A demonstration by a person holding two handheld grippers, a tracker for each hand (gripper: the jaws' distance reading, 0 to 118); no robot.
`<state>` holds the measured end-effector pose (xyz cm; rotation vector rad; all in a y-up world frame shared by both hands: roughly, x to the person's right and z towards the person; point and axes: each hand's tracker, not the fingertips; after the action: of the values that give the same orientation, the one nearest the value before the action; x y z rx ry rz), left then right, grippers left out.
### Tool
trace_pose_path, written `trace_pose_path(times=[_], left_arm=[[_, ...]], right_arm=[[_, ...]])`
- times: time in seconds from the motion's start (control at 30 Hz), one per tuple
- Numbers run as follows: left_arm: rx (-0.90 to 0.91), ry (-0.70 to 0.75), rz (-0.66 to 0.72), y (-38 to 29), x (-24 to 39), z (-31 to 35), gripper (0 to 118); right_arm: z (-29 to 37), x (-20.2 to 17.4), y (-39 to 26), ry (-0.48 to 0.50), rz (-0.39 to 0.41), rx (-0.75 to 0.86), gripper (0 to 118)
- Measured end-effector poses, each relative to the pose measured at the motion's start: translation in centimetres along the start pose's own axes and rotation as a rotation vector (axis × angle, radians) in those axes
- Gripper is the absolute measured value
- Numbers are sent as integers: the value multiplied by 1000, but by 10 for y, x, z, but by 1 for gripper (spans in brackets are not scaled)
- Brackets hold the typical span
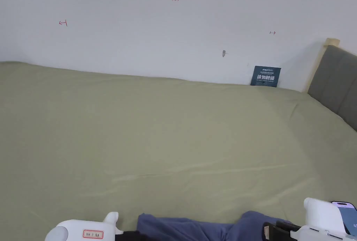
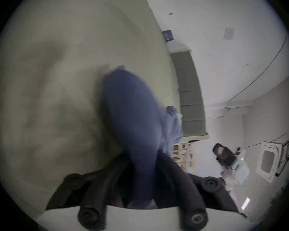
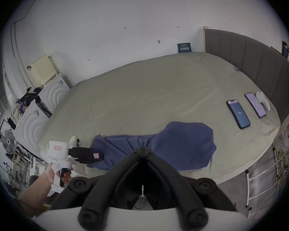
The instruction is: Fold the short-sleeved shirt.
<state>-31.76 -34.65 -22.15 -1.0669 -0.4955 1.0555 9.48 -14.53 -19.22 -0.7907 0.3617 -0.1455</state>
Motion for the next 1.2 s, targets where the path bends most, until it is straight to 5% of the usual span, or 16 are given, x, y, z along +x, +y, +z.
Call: trace_pose_path(times=[0.1,0.33,0.5,0.67,0.87,1.2], left_arm=[[-12,-50,131,-7,-9,9,12],[63,59,54,-1,1,57,12],[281,208,58,6,19,160,12],[336,481,-97,-16,71,228,12],[246,553,-236,-14,122,174,12],[19,447,-355,10,148,56,13]], right_arm=[[0,2,1,-13,-7,10,1],[-2,-5,7,-6,14,12,1],[-8,-11,12,10,27,9,1],[-19,-21,13,41,39,-1,1],[-17,-31,9,69,60,-12,1],[-11,-18,-5,42,37,-42,1]])
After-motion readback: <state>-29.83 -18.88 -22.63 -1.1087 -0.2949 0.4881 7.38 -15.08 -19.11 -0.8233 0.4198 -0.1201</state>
